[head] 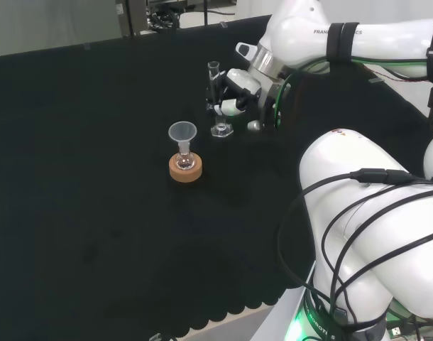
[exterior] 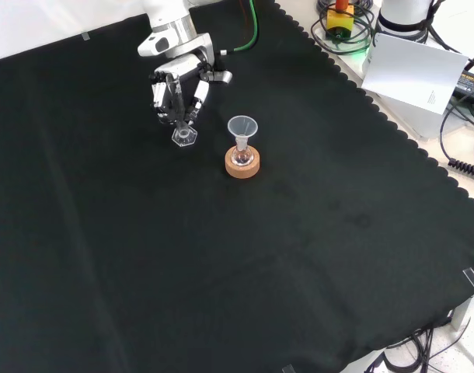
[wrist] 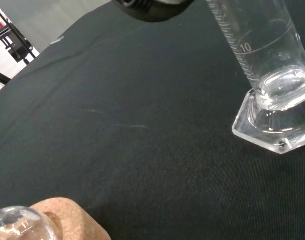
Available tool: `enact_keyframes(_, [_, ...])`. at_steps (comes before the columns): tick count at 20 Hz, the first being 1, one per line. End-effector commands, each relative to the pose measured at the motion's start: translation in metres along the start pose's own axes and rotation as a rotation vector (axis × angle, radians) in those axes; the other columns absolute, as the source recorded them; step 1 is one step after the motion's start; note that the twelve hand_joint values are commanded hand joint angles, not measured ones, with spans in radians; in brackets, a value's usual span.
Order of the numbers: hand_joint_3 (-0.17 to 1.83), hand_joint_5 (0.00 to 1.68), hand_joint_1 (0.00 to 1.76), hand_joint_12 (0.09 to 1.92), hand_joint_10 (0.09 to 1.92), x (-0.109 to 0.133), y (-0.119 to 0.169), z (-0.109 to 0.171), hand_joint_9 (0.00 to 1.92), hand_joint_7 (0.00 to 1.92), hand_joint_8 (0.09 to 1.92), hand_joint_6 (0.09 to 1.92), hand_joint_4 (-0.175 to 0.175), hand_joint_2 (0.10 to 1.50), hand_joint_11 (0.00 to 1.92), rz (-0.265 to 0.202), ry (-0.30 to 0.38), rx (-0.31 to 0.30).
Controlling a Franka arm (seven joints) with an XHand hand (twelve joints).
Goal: Put the graduated cylinder back on the table.
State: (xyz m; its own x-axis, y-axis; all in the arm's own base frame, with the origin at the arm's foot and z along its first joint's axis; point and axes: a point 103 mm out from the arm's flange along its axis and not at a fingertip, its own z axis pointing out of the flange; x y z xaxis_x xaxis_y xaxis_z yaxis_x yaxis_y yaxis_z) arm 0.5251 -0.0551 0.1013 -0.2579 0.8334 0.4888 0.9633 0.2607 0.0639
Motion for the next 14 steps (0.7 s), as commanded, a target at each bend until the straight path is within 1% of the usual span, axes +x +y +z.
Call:
enact_keyframes(1, [0.00, 0.96, 1.26, 0.70, 0.09, -0.0089, -0.0024, 0.0017, 1.49, 1.00, 1.01, 1.02, -0.175, 1.12, 1.32, -0.001, 0.029, 0.000])
enact_keyframes(8, [0.00, 0.96, 1.26, 0.70, 0.09, -0.0163, -0.0032, 0.0060, 1.49, 0.99, 1.01, 1.02, -0.175, 1.12, 1.31, 0.023, 0.042, -0.020])
enact_keyframes(12, [0.00, 0.96, 1.26, 0.70, 0.09, -0.0181, -0.0040, 0.0060, 1.49, 0.99, 1.02, 1.03, -0.175, 1.12, 1.31, 0.012, 0.034, -0.018])
enact_keyframes(14, [0.00, 0.96, 1.26, 0.70, 0.09, -0.0188, -0.0039, 0.0066, 1.49, 0.99, 1.02, 1.03, -0.175, 1.12, 1.31, 0.013, 0.031, -0.027])
